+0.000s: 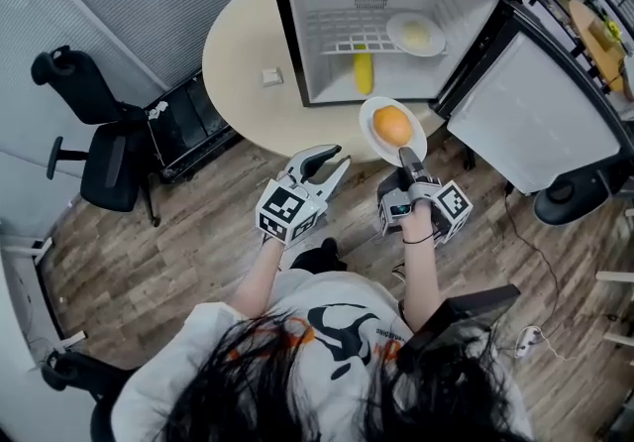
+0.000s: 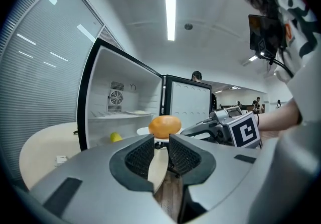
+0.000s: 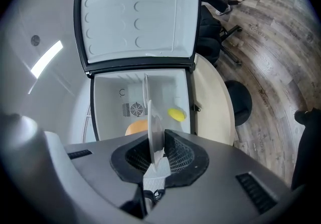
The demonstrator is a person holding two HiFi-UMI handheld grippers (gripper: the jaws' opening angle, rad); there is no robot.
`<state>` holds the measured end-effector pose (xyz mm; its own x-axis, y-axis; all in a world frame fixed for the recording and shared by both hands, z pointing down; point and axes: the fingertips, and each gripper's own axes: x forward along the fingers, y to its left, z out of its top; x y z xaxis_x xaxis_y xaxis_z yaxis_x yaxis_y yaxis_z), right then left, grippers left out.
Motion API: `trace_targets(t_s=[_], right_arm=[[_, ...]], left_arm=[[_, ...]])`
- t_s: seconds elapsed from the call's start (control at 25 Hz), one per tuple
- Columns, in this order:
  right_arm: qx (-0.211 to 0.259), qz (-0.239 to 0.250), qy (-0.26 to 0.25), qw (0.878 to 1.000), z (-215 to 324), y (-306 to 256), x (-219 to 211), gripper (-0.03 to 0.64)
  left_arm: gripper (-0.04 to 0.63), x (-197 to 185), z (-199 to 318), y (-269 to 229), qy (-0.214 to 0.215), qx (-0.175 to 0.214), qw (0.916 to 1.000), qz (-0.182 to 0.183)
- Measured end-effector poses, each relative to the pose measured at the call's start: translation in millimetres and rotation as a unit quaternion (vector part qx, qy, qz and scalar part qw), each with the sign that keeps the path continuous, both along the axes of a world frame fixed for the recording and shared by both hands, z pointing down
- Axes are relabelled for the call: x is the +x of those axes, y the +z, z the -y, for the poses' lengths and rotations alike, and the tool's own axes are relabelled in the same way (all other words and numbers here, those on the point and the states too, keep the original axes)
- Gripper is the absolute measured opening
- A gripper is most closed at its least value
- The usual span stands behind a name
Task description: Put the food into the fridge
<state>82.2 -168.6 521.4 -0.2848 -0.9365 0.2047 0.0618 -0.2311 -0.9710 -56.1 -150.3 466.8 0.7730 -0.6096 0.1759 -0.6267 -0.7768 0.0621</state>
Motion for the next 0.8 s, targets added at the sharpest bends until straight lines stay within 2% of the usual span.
trace_targets(t_s=[0.36, 0.8], right_arm=[[-0.008, -0.006, 0.015, 1.0, 22, 6, -15, 0.044], [-0.023, -0.015, 0.032, 0.999, 20, 10, -5, 0.044]], left_arm=[[0.086, -3, 26, 3, 0.029, -0.002, 0.9995, -0.015], [0.086, 11, 33, 9, 0.051, -0.015, 0.9984, -0.021]])
